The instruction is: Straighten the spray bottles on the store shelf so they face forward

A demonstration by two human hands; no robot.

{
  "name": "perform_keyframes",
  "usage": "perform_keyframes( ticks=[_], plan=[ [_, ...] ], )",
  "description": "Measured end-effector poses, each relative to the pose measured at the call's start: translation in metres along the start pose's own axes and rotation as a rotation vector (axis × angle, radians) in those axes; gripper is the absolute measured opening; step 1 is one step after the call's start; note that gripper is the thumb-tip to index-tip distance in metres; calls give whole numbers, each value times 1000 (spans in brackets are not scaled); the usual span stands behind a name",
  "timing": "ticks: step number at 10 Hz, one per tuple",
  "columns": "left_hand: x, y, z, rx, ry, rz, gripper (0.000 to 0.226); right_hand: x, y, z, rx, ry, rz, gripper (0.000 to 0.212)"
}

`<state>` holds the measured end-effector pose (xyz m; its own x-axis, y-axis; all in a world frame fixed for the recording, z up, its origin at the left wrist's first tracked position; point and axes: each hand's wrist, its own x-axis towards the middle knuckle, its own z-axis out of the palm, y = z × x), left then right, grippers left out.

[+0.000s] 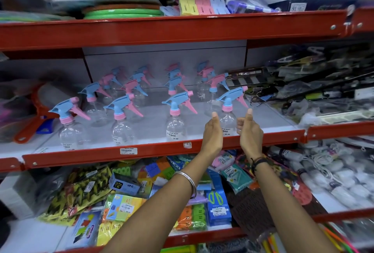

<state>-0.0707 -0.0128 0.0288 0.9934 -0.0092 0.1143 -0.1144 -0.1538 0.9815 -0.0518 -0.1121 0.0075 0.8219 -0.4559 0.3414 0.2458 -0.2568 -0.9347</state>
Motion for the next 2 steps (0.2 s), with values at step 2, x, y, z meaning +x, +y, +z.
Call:
perform_keyframes(
  ticks=[2],
  plan=[
    [-32,10,-29,68,40,274,56,-18,-32,6,19,157,-266,53]
  ],
)
